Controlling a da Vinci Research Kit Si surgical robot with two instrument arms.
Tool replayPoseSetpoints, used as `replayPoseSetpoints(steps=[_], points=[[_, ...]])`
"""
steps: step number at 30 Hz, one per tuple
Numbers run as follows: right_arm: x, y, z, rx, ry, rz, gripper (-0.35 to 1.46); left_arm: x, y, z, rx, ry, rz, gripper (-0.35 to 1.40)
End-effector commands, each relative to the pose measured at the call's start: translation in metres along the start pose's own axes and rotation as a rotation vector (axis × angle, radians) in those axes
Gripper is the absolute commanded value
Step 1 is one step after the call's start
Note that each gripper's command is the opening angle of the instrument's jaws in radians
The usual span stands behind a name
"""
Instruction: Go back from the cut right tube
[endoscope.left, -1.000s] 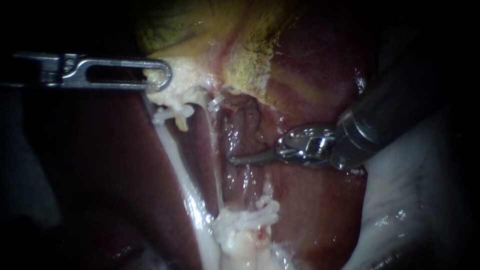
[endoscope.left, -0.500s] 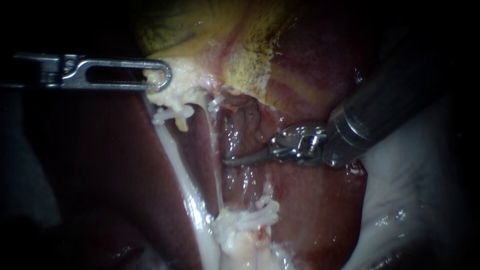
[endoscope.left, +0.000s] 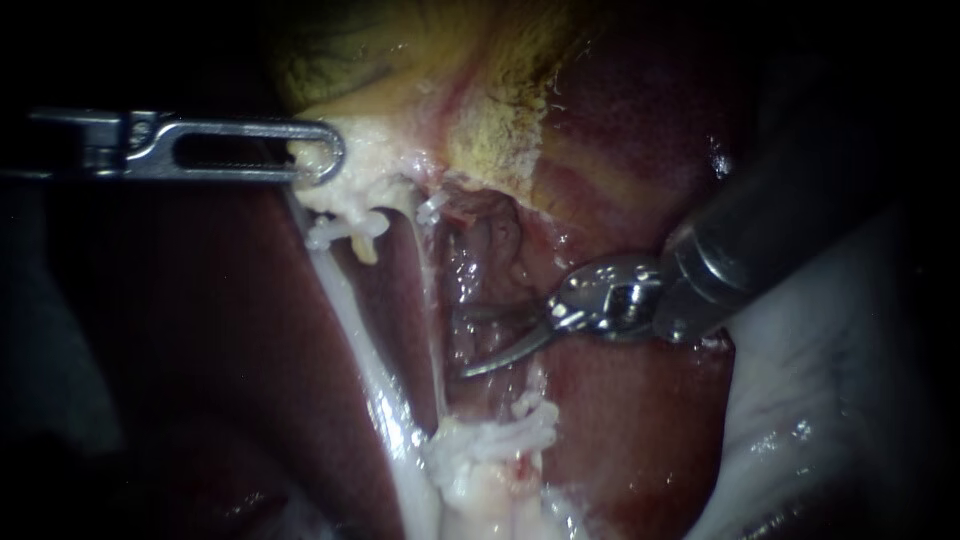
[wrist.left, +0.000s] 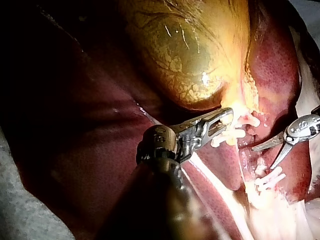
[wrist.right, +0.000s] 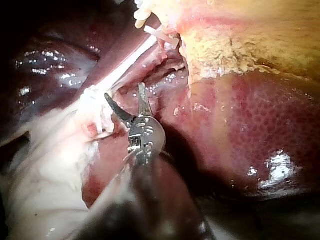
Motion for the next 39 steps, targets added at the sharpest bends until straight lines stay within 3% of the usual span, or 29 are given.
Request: replayPoseSetpoints(steps=[1,9,13,18,25,32,39], points=[[0.0000,0.0001,-0.0008,-0.019,-0.003,-0.020,1.45,0.0000,0.0000,0.0000,0.000,0.000,0.000,-0.35],[0.0002,0.0011,-0.0062,-0.120,-0.001,-0.106,1.45,0.0002,0.0002,0.0002,-0.001,-0.001,0.001,-0.35],[0.0003,0.0014,-0.0078,-0.163,-0.005,-0.123,1.45,0.0002,0.0001,0.0004,-0.002,-0.001,0.002,-0.35],[0.0002,0.0015,-0.0085,-0.175,0.005,-0.122,1.45,0.0009,0.0003,0.0014,0.000,-0.002,0.005,-0.35],[0.0001,0.0015,-0.0086,-0.178,0.016,-0.119,1.45,0.0029,0.0011,0.0056,0.008,0.028,0.020,-0.35],[0.0001,0.0015,-0.0087,-0.179,0.019,-0.119,1.45,0.0038,0.0022,0.0103,0.007,0.048,0.029,-0.35],[0.0001,0.0015,-0.0087,-0.180,0.022,-0.119,1.45,0.0048,0.0036,0.0127,0.003,0.064,0.034,-0.35]])
